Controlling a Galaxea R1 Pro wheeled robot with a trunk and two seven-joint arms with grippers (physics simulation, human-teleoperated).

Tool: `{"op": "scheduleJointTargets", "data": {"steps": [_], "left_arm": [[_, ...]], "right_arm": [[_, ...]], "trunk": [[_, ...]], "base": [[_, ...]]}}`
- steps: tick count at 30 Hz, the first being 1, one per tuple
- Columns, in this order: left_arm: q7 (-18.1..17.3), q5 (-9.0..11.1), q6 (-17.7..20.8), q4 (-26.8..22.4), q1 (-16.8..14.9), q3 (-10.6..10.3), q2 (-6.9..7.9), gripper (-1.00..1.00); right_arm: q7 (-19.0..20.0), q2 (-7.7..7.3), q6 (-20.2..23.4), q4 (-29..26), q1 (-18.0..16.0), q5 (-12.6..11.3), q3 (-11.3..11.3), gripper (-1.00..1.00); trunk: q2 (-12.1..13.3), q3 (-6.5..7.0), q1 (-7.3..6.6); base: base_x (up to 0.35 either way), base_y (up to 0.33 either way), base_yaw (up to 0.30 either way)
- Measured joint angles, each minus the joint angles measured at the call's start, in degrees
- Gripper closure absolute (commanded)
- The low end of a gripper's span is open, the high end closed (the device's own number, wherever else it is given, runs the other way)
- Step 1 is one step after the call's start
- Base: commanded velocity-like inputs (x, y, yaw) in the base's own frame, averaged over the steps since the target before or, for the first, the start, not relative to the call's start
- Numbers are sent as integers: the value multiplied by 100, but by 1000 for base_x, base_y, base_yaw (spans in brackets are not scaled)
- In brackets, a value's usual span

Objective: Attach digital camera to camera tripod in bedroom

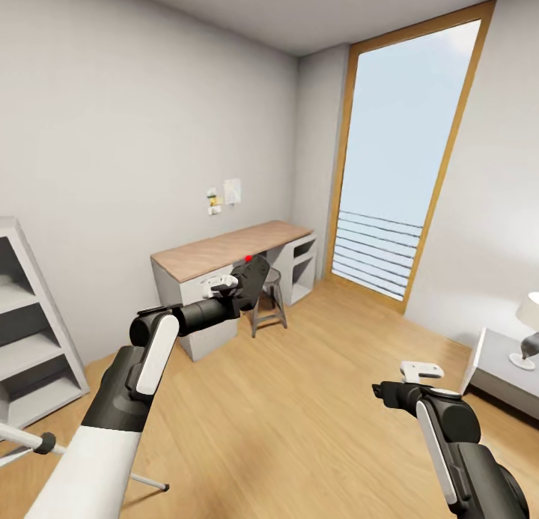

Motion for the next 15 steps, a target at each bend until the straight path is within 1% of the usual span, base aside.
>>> {"op": "scheduleJointTargets", "data": {"steps": [2, 4, 8, 15], "left_arm": [[0, 0, -1, 0, -1, 0, 0, 100], [0, -1, -2, 0, 0, -1, 0, 100], [-1, 0, -2, 0, 0, -1, 0, 100], [0, 0, -1, 0, 0, 0, 0, 100]], "right_arm": [[7, -3, 4, -2, 0, 5, -191, -100], [12, -5, 6, -4, 0, -3, -272, -100], [16, -4, 8, -8, 0, -5, -334, -100], [15, -5, 8, -9, 0, -3, -353, -100]], "trunk": [[0, 0, 0], [0, 0, 0], [0, 0, 0], [0, 0, 0]], "base": [[305, -122, 0], [305, -122, 0], [305, -123, 0], [305, -123, 0]]}}
